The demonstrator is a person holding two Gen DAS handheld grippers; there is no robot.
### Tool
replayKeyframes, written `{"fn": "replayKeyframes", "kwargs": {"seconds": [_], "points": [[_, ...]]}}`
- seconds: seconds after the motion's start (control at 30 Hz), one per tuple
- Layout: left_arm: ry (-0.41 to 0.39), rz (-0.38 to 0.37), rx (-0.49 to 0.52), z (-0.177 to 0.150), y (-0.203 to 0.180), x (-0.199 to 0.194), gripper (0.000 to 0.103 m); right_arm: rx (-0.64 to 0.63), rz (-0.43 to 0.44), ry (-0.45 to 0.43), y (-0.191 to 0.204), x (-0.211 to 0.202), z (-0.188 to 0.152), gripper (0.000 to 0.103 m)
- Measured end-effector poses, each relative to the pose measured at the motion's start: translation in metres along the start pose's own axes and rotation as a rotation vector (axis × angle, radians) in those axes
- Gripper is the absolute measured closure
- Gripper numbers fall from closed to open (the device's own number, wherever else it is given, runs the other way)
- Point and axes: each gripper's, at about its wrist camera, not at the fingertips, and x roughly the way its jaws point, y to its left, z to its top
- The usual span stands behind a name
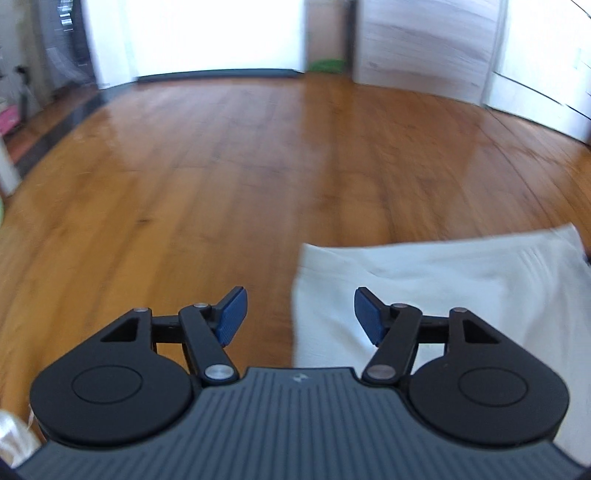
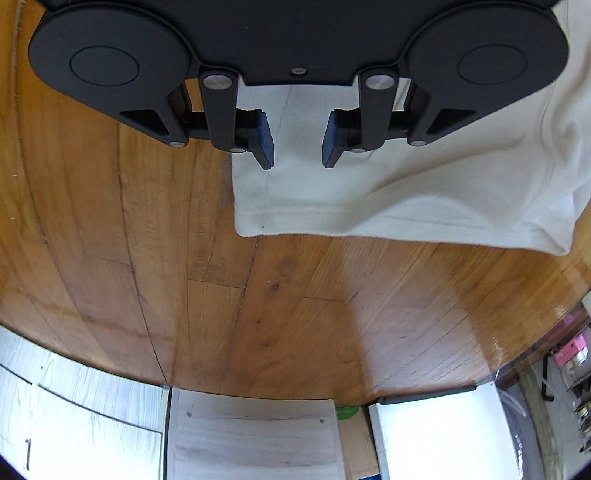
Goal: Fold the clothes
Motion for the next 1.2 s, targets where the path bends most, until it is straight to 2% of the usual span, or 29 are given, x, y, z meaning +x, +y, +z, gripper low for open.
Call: {"fn": "replayKeyframes", "kwargs": {"seconds": [0.2,0.33,0.4,0.47,0.5,0.53,0.57,0.6,0.63,0.67,0.7,0.77,0.8,0.83,0.93,1.0,1.07,1.13,1.2], "points": [[0.067,-0.004,0.059,-0.014,-0.028,0.041,0.039,0.05,-0.036,-0.026,-0.008,0.025,0.011,0.07],[0.115,0.151,0.006,-0.014,-0.029,0.059,0.038,0.038,-0.046,0.012,-0.006,0.04,0.013,0.068],[0.083,0.14,-0.085,-0.017,-0.013,0.051,0.038,0.034,-0.062,0.035,-0.006,0.048,0.013,0.065],[0.044,0.063,-0.159,-0.019,0.007,0.044,0.038,0.019,-0.057,0.018,-0.003,0.049,0.011,0.061],[0.046,0.073,-0.166,-0.016,0.013,0.044,0.038,0.011,-0.054,0.009,-0.002,0.049,0.01,0.06],[0.049,0.084,-0.172,-0.013,0.019,0.044,0.038,-0.002,-0.056,0.0,-0.001,0.05,0.008,0.064],[0.052,0.095,-0.178,-0.01,0.025,0.045,0.038,-0.006,-0.068,-0.01,-0.001,0.05,0.007,0.075],[0.037,0.159,-0.146,-0.01,0.023,0.044,0.038,-0.009,-0.081,-0.018,-0.001,0.05,0.007,0.087],[0.021,0.225,-0.113,-0.009,0.022,0.043,0.038,-0.006,-0.089,-0.025,-0.002,0.05,0.006,0.091],[-0.008,0.245,-0.092,-0.011,0.019,0.042,0.038,-0.004,-0.097,-0.033,-0.002,0.05,0.006,0.093],[-0.036,0.215,-0.084,-0.012,0.017,0.041,0.038,-0.006,-0.108,-0.046,0.0,0.049,0.004,0.095],[-0.081,0.128,-0.074,-0.015,0.013,0.041,0.047,-0.021,-0.13,-0.085,0.006,0.043,0.002,0.096],[-0.097,0.073,-0.071,-0.016,0.011,0.04,0.066,-0.004,-0.122,-0.118,0.005,0.037,0.002,0.096],[-0.087,0.051,-0.074,-0.018,0.007,0.042,0.078,0.03,-0.1,-0.156,0.002,0.028,0.002,0.096],[-0.053,-0.011,-0.081,-0.023,-0.006,0.047,0.078,0.117,-0.041,-0.214,-0.008,0.011,0.004,0.096],[-0.032,-0.02,-0.037,-0.026,-0.017,0.052,0.078,0.123,-0.04,-0.21,-0.011,0.008,0.005,0.096],[-0.023,-0.04,-0.008,-0.026,-0.024,0.053,0.071,0.109,-0.041,-0.198,-0.011,0.009,0.005,0.096],[-0.01,-0.038,0.014,-0.025,-0.027,0.056,0.048,0.093,-0.045,-0.184,-0.011,0.01,0.005,0.096],[0.022,-0.028,0.037,-0.024,-0.031,0.062,0.033,0.08,-0.049,-0.155,-0.011,0.016,0.007,0.095]]}}
